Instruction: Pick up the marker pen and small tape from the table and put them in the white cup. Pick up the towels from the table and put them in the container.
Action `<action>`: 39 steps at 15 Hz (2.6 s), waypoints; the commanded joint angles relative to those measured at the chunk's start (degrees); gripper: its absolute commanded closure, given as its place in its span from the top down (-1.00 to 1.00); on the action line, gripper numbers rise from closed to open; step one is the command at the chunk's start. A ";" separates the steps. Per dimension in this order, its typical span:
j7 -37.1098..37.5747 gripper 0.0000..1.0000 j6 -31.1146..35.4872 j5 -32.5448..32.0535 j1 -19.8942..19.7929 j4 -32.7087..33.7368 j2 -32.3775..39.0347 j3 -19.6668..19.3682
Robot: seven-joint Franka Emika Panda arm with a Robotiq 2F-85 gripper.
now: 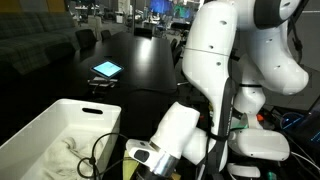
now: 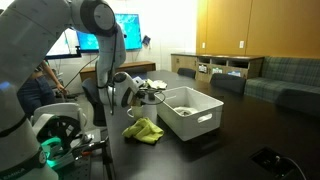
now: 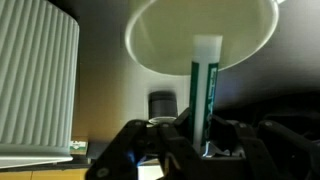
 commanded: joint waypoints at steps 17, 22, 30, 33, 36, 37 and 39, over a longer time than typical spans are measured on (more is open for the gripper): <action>-11.17 1.00 18.26 28.56 12.37 -22.63 -11.29 -5.05; -10.10 1.00 8.27 35.34 13.78 -19.06 -11.44 -4.76; 3.36 1.00 -19.59 23.99 2.29 -26.65 -29.33 -0.14; 8.70 1.00 -31.82 21.66 -4.18 -24.79 -33.74 5.01; 9.16 1.00 -43.89 26.85 -8.34 -21.84 -35.92 11.99; 7.67 1.00 -47.46 29.55 -9.22 -20.40 -35.88 13.35; 5.79 1.00 -55.31 33.55 -9.86 -17.63 -36.44 13.74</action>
